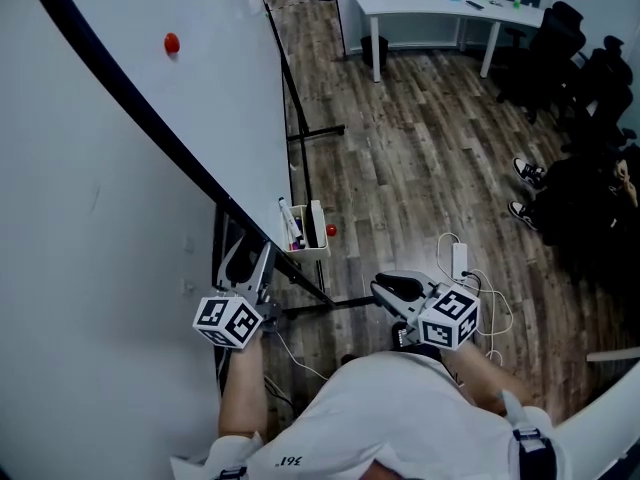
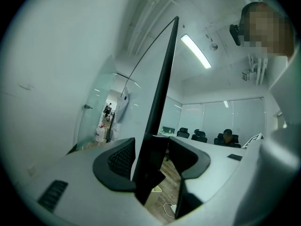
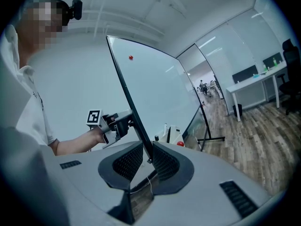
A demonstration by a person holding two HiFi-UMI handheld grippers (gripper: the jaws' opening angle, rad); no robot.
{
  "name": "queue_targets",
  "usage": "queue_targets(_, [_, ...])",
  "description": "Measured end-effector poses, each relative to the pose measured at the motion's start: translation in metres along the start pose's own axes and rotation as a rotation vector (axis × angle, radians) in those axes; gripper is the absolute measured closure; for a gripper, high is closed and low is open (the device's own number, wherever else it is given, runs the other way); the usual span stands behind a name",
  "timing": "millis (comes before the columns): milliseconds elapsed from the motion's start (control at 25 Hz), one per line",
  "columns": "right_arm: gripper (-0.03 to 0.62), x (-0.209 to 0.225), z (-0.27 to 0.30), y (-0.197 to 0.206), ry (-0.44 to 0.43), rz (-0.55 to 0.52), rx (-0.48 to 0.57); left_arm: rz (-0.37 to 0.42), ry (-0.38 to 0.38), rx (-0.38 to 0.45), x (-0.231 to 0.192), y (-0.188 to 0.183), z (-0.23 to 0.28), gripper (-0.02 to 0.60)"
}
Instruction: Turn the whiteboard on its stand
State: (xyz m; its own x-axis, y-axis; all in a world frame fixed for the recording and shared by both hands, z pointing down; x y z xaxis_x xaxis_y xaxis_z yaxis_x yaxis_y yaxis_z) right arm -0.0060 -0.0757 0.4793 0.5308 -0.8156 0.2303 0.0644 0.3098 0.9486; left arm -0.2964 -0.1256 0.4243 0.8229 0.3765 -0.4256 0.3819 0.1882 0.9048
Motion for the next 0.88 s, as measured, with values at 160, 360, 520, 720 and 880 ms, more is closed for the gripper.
queue_targets(160, [0.511,-0.007,0.006,0.000,0.006,-0.005,0.004,-0.008,0.009,0.022,-0.001,-0.004,-0.020,0.368])
queue_targets(360, [0.511,-0.017,0.006,-0.002,0.022,-0.011,0.009,-0.070,0.014,0.035,0.002,-0.002,-0.043,0.370])
queue_targets(520, [0.511,-0.022,0.004,-0.001,0.047,-0.009,0.019,-0.103,0.051,0.051,0.005,0.001,-0.061,0.376])
queue_targets(720, [0.511,-0.024,-0.001,-0.002,0.075,-0.023,0.029,-0.149,0.076,0.067,0.011,0.006,-0.078,0.441])
queue_targets(880, [0.513,-0.023,-0.005,0.004,0.080,-0.028,0.025,-0.171,0.103,0.055,0.018,0.019,-0.085,0.474])
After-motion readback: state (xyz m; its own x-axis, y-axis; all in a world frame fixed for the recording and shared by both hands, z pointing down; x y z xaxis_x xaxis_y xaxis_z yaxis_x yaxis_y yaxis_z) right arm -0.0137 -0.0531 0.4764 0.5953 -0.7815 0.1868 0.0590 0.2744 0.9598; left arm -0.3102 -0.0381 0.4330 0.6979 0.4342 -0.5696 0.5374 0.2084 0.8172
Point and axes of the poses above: the fingertips, and each gripper's own axes: z forward along the fingers, x to its right, y out of its underside, the point moved 6 cm from there along -z, backward along the fingers, and after that the axes turned 10 degrees about -z, right-handed, at the moved point
